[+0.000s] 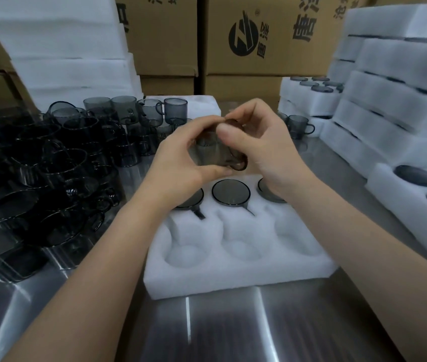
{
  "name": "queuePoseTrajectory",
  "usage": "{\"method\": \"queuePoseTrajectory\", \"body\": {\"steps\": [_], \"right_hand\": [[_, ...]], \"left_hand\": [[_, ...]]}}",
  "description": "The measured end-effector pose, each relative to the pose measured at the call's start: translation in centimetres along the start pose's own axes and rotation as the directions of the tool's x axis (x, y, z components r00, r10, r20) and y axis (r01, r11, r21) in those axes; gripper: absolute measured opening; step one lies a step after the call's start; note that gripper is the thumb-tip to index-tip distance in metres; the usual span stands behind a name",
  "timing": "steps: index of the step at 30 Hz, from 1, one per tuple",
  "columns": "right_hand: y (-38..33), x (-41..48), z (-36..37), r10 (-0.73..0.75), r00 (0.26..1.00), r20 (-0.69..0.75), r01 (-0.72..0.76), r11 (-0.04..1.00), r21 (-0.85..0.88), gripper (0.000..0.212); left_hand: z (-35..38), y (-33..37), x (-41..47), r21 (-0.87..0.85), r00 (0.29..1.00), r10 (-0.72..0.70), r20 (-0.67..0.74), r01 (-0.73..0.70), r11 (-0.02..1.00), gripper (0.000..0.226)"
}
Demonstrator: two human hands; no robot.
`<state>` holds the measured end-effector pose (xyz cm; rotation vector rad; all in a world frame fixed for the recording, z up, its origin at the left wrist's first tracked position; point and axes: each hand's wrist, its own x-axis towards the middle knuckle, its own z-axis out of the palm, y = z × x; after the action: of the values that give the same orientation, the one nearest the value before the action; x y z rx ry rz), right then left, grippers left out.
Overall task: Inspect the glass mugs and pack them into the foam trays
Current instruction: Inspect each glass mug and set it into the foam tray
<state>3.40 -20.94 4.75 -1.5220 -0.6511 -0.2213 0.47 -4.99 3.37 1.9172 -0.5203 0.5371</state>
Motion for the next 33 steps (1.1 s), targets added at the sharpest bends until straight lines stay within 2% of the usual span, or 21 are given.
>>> {"method": "queuePoseTrajectory", "body": {"steps": [3, 5, 9, 12, 15, 18, 23, 26, 29, 31, 33], "right_hand": [[-0.1, 0.1, 0.1, 0.045, 0.996, -0.079, -0.04, 0.997, 0.059, 0.016], [-0.1, 0.2, 0.0, 0.114, 0.991, -0.067, -0.103, 0.982, 0.16, 0.018], [-0.1, 0.6, -0.7, 0.217, 0.966, 0.14, -0.254, 0.894, 0.37, 0.017], [-0.1, 0.7, -1.2, 0.176, 0.933, 0.312, -0.313, 0.825, 0.47, 0.034], [-0.1, 0.7, -1.3, 0.198, 0.921, 0.335, -0.326, 0.863, 0.386, 0.042], [-0.1, 0.5, -0.8, 0.235, 0.947, 0.218, -0.295, 0.906, 0.303, 0.036], [-0.2, 0.2, -0.2, 0.136, 0.991, 0.018, -0.136, 0.97, 0.202, 0.013], [0.1, 0.3, -0.3, 0.111, 0.991, -0.07, -0.1, 0.985, 0.143, 0.023], [0.1, 0.3, -0.3, 0.136, 0.986, -0.097, -0.126, 0.987, 0.102, 0.026], [0.1, 0.2, -0.1, 0.154, 0.983, -0.096, -0.146, 0.986, 0.084, 0.028], [0.1, 0.2, 0.0, 0.103, 0.992, -0.075, -0.103, 0.995, 0.009, 0.022]], "left_hand": [[0.0, 0.2, 0.0, 0.037, 0.999, 0.021, 0.047, -0.023, 0.999, 0.072], [0.0, 0.3, -0.1, 0.015, 0.998, 0.035, 0.055, -0.036, 0.999, 0.072], [-0.1, 0.2, -0.1, -0.083, 1.0, 0.006, 0.017, -0.004, 0.997, 0.066], [-0.3, 0.3, -0.1, -0.175, 1.0, -0.027, -0.011, 0.025, 0.984, 0.058], [-0.3, 0.4, -0.2, -0.182, 0.999, -0.042, -0.012, 0.039, 0.983, 0.058], [-0.2, 0.3, -0.2, -0.134, 0.999, -0.04, 0.007, 0.04, 0.99, 0.061], [0.0, 0.2, -0.2, -0.039, 0.999, -0.03, 0.032, 0.031, 0.999, 0.073], [0.2, 0.3, -0.3, -0.028, 0.998, -0.019, 0.059, 0.021, 0.999, 0.07], [0.2, 0.5, -0.4, -0.067, 0.999, -0.021, 0.032, 0.024, 0.997, 0.064], [0.2, 0.5, -0.3, -0.157, 0.998, -0.067, -0.019, 0.064, 0.986, 0.064], [0.1, 0.8, -0.3, -0.218, 0.992, -0.103, -0.078, 0.084, 0.972, 0.057]]}}
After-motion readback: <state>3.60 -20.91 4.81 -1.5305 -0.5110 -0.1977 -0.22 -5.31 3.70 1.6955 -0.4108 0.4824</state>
